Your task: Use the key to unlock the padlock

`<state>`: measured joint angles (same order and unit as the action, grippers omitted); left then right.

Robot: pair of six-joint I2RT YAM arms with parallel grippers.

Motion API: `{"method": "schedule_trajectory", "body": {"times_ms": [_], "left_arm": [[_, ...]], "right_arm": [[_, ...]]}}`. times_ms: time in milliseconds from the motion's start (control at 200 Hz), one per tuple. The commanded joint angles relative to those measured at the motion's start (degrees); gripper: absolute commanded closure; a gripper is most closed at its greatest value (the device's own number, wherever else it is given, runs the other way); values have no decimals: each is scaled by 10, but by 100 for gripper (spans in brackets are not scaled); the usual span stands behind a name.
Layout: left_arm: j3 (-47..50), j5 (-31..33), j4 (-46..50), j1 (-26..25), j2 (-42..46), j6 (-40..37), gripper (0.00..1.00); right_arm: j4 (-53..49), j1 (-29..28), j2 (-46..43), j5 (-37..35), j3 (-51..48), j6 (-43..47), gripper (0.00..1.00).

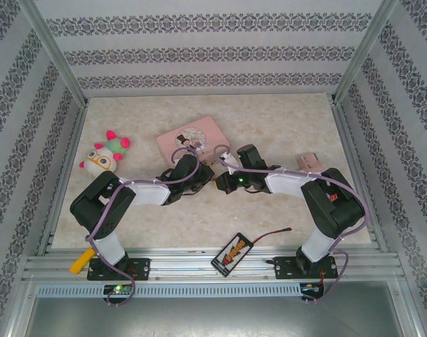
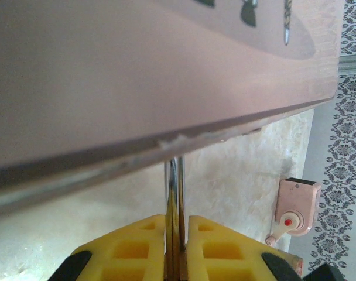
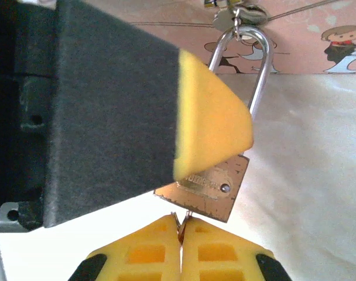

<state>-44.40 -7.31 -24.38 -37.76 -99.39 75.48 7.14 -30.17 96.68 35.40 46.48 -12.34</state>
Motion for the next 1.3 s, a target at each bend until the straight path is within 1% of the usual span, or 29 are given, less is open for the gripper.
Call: {"method": "schedule_trajectory", "body": {"times_ms": [0,100,220,310,530,640,665,715,790,879,979,1029,1124,1184,1229,1294], "left_arm": [[-2,-55,4,-11,-6,17,100],[0,-55,1,-11,-6,18,100],[3,-56,1,-10,-6,18,100],[5,-54,1,-11,-5,18,100],[7,-53,-7,-11,-7,19,100],[8,-52,-12,-11,-6,20,100],[8,-51,-12,-11,-5,20,100],[9,-48,-11,-11,-3,21,100],[12,-43,-10,-11,0,23,100],[12,-39,-5,-11,4,23,100],[12,-36,2,-11,5,23,100],[12,-33,3,-11,5,24,100],[12,-33,3,-10,5,26,100],[12,-34,3,-9,6,27,100],[10,-35,3,-9,5,27,100],[8,-37,5,-8,5,26,100]], "right_arm": [[87,18,16,93,11,-48,100],[114,31,31,128,11,-81,100],[202,62,56,194,2,-176,100],[266,82,75,225,-5,-247,100],[404,99,105,262,-19,-392,100],[435,106,116,259,-20,-440,100],[433,107,115,256,-22,-441,94],[421,107,110,242,-28,-430,85],[386,107,95,218,-39,-398,78],[358,105,73,192,-53,-367,72],[278,102,36,159,-59,-313,69],[218,98,13,131,-58,-272,68],[81,76,-39,51,-42,-177,65],[0,53,-70,-22,-28,-118,65],[-48,33,-86,-75,-19,-83,65],[-96,6,-100,-134,-6,-43,67]]}}
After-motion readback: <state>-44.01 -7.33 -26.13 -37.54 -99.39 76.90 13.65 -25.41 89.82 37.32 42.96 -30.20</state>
